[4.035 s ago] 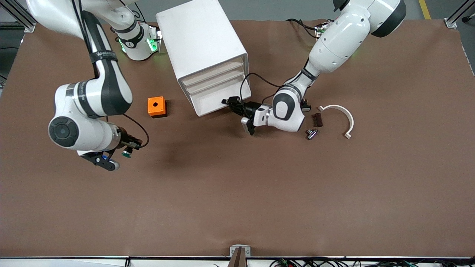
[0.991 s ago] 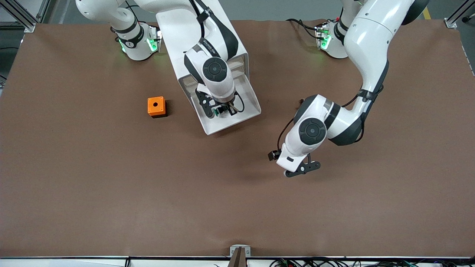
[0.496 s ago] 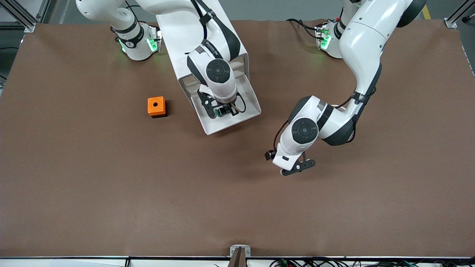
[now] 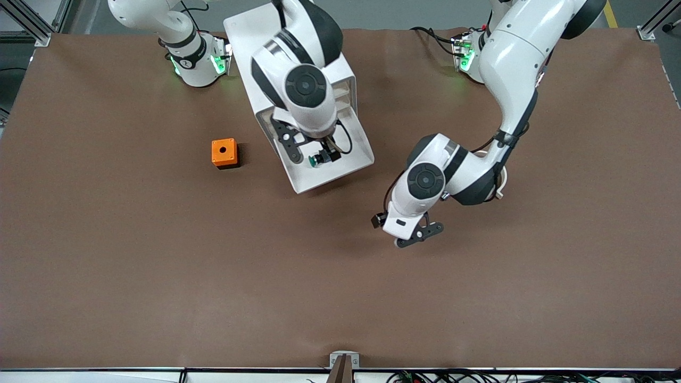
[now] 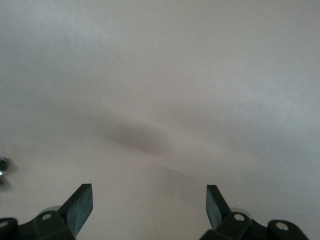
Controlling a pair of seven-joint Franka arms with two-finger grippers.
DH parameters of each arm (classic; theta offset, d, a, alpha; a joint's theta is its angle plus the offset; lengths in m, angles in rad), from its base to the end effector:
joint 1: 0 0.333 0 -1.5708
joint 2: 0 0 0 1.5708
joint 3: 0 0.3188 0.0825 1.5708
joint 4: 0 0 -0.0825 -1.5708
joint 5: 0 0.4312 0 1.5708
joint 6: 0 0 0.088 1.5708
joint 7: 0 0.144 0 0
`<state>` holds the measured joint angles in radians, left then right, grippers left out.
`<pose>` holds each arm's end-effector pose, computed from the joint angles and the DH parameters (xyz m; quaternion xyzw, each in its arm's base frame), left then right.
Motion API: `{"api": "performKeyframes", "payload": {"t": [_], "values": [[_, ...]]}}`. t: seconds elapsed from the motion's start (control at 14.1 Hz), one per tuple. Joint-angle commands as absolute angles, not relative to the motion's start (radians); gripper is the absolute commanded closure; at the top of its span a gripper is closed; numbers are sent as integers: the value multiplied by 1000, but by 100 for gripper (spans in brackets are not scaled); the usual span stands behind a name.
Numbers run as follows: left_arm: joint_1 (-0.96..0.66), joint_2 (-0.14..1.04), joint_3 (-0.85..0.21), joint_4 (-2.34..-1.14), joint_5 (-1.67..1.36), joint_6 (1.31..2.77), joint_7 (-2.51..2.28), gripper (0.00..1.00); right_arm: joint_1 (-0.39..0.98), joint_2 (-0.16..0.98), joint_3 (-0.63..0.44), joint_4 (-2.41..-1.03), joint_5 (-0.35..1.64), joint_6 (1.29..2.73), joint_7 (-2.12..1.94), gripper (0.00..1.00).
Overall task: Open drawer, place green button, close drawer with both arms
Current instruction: 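Open the right gripper and withdraw the right arm to its rest pose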
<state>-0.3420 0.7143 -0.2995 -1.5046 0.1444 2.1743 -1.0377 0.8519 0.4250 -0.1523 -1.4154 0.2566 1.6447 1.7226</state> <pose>0.6217 -0.4198 0.1956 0.9811 0.1894 -0.0323 0.0215 0.5065 0.4897 0.4008 0.8553 -0.5006 -0.1218 0.0553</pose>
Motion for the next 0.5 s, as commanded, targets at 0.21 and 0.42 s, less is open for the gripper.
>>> {"api": "performKeyframes", "payload": {"t": [0.21,0.42], "values": [[-411,729,-302,-1531,115,2227,-1085,0,631,264,-150,-1327,252,1384,1267,0],[-442,742,-302,-1548,115,2279,-1085,0,504,181,-158,-1351,221,1284,949,0]]}}
